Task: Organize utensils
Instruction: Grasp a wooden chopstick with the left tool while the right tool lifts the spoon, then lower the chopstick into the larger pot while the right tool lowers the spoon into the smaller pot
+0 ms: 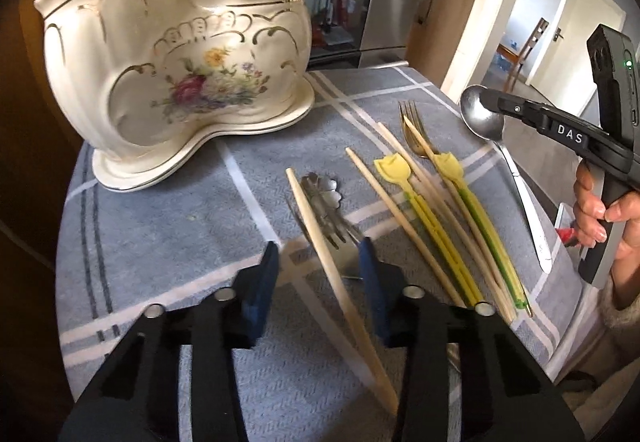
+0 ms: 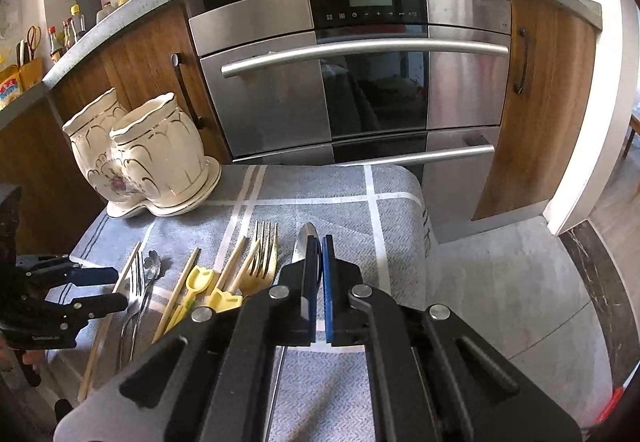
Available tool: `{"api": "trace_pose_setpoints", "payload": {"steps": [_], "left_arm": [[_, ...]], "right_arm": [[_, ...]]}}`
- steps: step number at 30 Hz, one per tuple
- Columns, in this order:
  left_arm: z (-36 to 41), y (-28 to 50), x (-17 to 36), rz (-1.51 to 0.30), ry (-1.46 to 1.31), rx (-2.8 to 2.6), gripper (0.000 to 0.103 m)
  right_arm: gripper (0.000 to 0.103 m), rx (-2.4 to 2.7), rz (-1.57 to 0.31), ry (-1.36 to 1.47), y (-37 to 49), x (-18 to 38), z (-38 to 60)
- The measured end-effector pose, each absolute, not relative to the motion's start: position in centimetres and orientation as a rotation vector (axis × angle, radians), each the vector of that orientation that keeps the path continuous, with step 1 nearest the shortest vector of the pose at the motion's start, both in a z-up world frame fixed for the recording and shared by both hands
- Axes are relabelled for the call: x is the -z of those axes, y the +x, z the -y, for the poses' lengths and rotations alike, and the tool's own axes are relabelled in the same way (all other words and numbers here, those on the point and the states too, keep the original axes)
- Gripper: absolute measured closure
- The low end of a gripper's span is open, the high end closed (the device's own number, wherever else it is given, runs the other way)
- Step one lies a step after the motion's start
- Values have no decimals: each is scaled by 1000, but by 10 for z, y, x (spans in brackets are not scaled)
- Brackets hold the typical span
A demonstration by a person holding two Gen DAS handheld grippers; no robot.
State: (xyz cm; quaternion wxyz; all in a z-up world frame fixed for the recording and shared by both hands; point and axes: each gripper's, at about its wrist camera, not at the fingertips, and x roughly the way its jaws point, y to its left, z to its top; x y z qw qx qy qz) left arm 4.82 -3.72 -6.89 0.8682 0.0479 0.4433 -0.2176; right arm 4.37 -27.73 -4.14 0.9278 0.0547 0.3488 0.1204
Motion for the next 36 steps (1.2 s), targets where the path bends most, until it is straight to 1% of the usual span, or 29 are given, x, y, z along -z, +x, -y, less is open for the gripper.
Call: {"api": "trace_pose_setpoints", "payload": {"steps": [1, 3, 4, 5, 7, 8, 14, 22, 29, 32, 36], "left_arm": [[37, 50, 71, -937, 95, 457, 72], [34, 51, 72, -946, 65, 470, 83], [32, 52, 72, -948, 59, 470, 86], [31, 52, 72, -944, 53, 472, 91], [29, 49, 68, -925, 53, 468, 96], [29, 47, 66, -916, 57, 471, 97], [24, 35, 51, -851, 50, 494, 97], [2, 12, 15, -709, 27, 487, 97], [-5, 6, -7, -621, 13, 462, 97], [-12, 5, -23, -583, -4, 456, 97], [-29, 8, -59, -487, -31, 424, 97]], "right_arm": [[101, -247, -710, 114, 43, 41, 277], [101, -250, -700, 121, 42, 39, 278], [101, -254, -696, 127, 41, 38, 278], [101, -262, -686, 136, 39, 37, 279], [101, -269, -668, 142, 38, 34, 279], [101, -273, -658, 144, 36, 31, 279], [101, -293, -582, 165, 24, 14, 273], [101, -270, -451, 101, 0, -16, 250], [101, -253, -391, 63, -14, -40, 236], [101, -251, -371, 44, -17, -52, 231], [101, -256, -331, 34, -14, -77, 219]]}}
